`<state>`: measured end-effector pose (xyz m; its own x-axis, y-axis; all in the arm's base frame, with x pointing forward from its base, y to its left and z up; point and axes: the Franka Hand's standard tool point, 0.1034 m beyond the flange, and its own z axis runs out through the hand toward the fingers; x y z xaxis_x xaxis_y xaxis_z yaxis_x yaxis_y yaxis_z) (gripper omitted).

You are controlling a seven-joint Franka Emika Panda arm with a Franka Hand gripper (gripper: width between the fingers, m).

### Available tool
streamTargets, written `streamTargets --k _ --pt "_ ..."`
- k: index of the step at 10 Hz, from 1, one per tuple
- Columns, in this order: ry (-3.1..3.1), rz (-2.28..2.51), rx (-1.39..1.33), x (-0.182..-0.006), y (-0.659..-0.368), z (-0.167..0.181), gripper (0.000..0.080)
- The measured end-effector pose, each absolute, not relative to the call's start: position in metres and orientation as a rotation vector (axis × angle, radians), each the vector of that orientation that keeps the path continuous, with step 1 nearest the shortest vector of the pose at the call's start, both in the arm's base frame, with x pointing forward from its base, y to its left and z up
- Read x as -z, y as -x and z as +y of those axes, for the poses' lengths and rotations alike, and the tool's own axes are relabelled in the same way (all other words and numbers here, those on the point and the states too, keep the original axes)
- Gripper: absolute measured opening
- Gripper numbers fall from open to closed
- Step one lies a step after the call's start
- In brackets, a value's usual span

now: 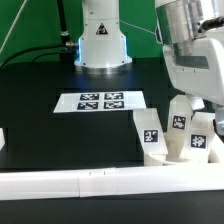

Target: Assemble stool

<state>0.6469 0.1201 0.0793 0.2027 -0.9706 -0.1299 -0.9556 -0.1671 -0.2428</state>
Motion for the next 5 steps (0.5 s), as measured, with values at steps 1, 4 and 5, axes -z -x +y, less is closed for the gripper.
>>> streamTargets --k 1,4,5 --pt "2.375 1.633 0.084 -0.087 -0.649 0.118 0.0649" --pt "2.705 1.116 0.132 -0.103 -0.657 0.114 0.0649" --pt "2.711 1.109 0.135 -0.102 -0.657 0.112 0.0649"
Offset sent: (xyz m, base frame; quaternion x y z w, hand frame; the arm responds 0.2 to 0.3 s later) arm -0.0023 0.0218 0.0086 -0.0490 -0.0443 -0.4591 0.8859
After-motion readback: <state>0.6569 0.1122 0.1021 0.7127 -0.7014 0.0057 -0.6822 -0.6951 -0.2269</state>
